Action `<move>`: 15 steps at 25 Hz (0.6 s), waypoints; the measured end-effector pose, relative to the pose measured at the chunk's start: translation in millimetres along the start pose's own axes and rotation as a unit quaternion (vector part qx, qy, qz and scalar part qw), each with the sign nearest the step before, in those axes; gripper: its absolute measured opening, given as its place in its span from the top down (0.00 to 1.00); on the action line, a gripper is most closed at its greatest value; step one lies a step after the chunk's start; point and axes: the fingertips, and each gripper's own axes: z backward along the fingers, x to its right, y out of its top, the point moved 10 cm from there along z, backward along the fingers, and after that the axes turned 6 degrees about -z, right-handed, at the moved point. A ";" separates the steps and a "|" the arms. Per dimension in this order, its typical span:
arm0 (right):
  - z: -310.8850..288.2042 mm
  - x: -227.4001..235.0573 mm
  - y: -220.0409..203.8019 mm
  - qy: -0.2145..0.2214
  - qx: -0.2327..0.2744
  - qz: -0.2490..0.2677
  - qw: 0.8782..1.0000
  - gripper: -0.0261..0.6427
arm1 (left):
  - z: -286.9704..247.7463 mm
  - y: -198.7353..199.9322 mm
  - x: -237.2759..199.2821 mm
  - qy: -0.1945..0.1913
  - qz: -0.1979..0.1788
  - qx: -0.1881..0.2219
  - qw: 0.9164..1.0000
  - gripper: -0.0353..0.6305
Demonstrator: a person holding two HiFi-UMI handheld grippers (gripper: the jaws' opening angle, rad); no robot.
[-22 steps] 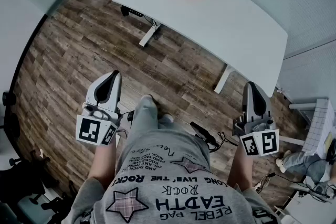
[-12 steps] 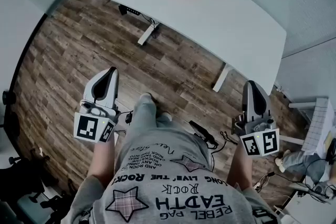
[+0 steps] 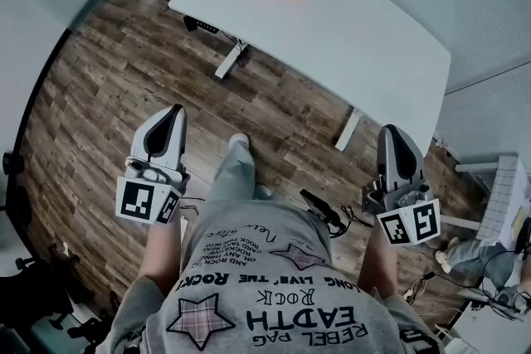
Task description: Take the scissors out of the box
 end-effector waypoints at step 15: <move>-122.9 20.1 11.1 -0.029 0.011 0.010 0.999 0.94 | -119.0 -13.4 -98.6 -0.034 0.004 0.018 0.999 0.93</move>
